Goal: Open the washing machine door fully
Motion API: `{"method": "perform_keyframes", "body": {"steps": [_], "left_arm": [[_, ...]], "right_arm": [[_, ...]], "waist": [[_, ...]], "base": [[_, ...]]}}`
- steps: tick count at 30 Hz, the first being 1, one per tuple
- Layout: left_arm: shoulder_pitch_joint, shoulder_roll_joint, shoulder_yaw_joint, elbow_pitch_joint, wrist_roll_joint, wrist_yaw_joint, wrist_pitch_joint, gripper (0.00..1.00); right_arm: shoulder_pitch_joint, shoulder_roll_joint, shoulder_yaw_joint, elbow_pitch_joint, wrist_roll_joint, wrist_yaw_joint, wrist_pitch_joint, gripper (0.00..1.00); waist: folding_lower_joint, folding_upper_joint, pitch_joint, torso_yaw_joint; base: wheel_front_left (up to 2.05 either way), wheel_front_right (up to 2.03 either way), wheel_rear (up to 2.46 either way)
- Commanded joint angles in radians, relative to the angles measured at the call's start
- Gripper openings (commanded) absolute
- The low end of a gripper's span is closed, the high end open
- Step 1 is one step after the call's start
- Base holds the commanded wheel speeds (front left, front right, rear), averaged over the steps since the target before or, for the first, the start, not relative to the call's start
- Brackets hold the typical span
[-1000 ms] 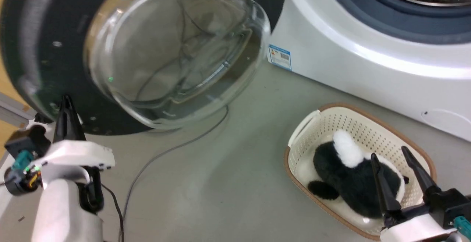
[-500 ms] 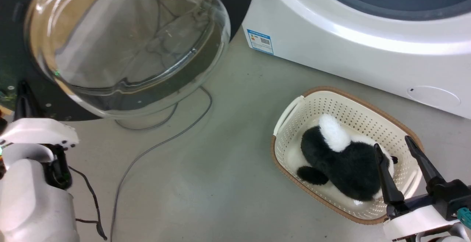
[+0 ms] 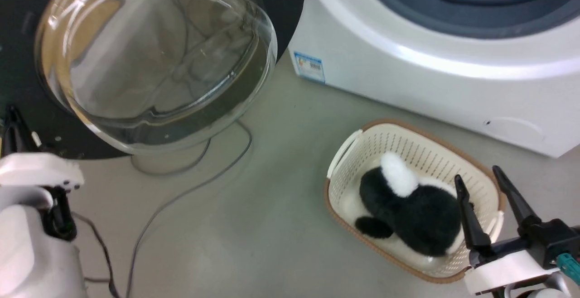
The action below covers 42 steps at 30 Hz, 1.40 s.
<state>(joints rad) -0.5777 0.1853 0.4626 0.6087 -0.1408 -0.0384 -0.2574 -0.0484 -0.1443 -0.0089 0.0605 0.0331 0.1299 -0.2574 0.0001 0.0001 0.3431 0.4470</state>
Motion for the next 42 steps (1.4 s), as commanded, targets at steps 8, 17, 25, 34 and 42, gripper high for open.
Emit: {"method": "perform_keyframes", "body": {"steps": [8, 17, 25, 34, 42], "left_arm": [[0.155, -0.021, -0.006, -0.175, 0.067, -0.048, -0.004, 0.0], [0.292, -0.058, -0.07, -0.337, 0.088, -0.078, -0.004, 0.0], [0.429, -0.105, -0.148, -0.469, 0.096, -0.083, -0.004, 0.0], [0.544, -0.13, -0.245, -0.542, 0.078, -0.073, -0.004, 1.0], [0.586, -0.133, -0.325, -0.523, 0.085, -0.079, -0.004, 1.0]], "right_arm": [[0.042, 0.062, -0.023, -0.005, -0.002, 0.001, -0.004, 1.0], [0.083, 0.09, -0.055, -0.045, -0.002, 0.001, -0.004, 1.0], [0.117, 0.094, -0.063, -0.072, 0.031, 0.001, -0.004, 1.0], [0.142, 0.094, -0.069, -0.084, 0.051, 0.001, -0.004, 1.0], [0.153, 0.094, -0.069, -0.086, 0.056, 0.001, -0.004, 1.0]], "waist": [[-0.0001, -0.0001, -0.171, -0.052], [-0.0001, -0.0001, -0.27, -0.115], [-0.0001, -0.0001, -0.333, -0.182], [-0.0001, -0.0001, -0.362, -0.268], [-0.0001, -0.0001, -0.371, -0.337]], "base": [[0.0, 0.0, 0.0], [0.0, 0.0, 0.0], [0.0, 0.0, 0.0], [0.0, 0.0, 0.0], [0.0, 0.0, 0.0]]}}
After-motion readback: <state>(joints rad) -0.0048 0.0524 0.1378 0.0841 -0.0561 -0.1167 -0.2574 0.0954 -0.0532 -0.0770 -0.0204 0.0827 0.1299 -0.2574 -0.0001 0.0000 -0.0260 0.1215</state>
